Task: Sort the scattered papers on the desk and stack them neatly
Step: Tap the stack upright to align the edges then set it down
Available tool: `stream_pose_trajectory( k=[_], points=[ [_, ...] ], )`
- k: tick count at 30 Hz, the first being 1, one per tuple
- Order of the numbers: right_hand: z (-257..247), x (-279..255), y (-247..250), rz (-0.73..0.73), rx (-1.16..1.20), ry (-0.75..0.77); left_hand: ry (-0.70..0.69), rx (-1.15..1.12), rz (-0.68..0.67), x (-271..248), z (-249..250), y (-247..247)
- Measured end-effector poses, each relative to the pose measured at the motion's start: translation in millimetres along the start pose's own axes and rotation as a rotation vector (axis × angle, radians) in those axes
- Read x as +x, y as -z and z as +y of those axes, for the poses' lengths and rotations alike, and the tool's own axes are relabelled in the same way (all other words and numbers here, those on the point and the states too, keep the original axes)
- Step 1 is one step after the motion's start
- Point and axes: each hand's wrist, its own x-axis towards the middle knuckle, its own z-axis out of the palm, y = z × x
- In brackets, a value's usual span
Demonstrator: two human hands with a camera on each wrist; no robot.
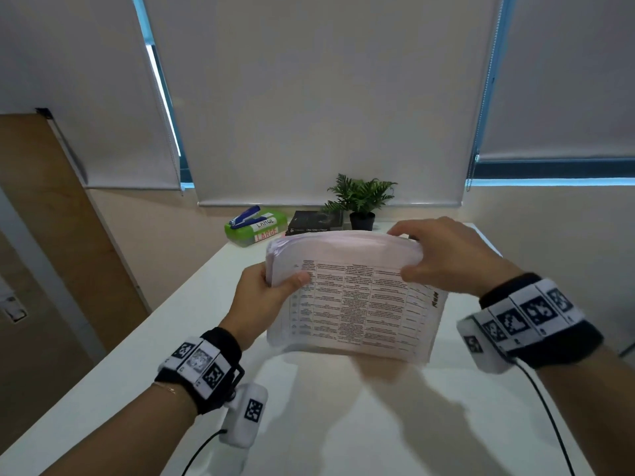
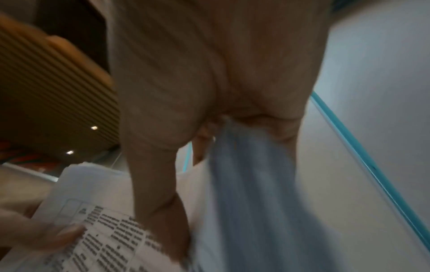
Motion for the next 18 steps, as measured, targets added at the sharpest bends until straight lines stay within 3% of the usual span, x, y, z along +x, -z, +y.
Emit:
stream_pose_trajectory(
  k=[3, 7, 11, 13, 18],
  points=[
    [-12.2, 14.1, 9.5, -0.079, -0.107, 0.074, -0.145, -0.003, -0.005, 2.7, 21.8, -11.7],
    [-23.0, 20.8, 5.3, -0.059, 0.286, 0.200, -0.296, 0.092, -0.086, 9.0, 56.5, -25.0],
    [-14.8, 8.9, 8.2, -0.042, 0.598, 0.208, -0.175, 0.159, -0.223, 15.7, 78.2, -3.6],
    [-6.6, 2.0, 10.4, 0.013, 0.774, 0.182, -0.130, 0.153, -0.221, 19.6, 78.9, 15.3],
    [-3.3, -3.8, -4.3, 0.206, 1.038, 0.142, -0.025, -0.335, -0.149, 25.0, 63.9, 28.9]
  ],
)
